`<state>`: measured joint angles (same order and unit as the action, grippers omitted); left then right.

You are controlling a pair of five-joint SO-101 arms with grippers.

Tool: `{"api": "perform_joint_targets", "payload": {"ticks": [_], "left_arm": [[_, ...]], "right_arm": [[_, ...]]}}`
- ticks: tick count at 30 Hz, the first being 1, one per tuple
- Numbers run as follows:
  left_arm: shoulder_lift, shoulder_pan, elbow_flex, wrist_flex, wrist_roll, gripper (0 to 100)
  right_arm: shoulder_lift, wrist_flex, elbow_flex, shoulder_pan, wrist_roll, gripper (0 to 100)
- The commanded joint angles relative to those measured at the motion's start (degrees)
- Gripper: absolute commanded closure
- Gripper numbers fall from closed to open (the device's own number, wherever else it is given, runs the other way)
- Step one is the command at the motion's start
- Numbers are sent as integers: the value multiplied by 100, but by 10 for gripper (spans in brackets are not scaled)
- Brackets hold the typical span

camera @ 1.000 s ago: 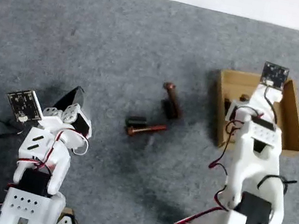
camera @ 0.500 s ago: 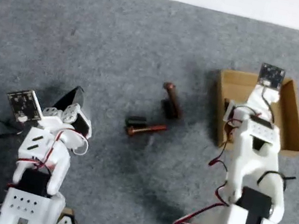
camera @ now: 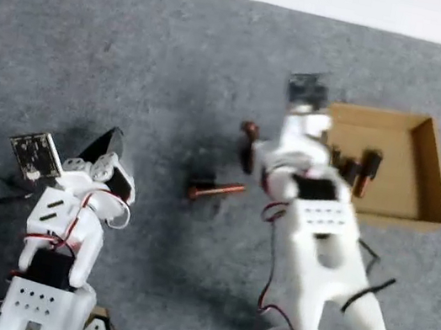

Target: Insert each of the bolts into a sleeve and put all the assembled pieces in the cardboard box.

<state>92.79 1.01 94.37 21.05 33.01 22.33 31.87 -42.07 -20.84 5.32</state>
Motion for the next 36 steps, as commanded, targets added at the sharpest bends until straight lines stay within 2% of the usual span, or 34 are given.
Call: {"api": "perform_joint_targets", "payload": {"ticks": [1,12,27,33,36], "left_arm": [[101,48,-40,-158,-44,989],[101,48,-40,-149,-35,990],[101,48,-48,-149,-26,990],[101,48,-48,-149,-26,990],[101,48,-48,-149,-26,990]], "right_arm": [[-233,22,66,-497,0,724],[-2264,321,1147,-611,0,724],[-2466,171,1323,-602,-9,725],[-2484,163,1323,-602,-9,848],[-2484,163,1323,-602,-9,848]]}}
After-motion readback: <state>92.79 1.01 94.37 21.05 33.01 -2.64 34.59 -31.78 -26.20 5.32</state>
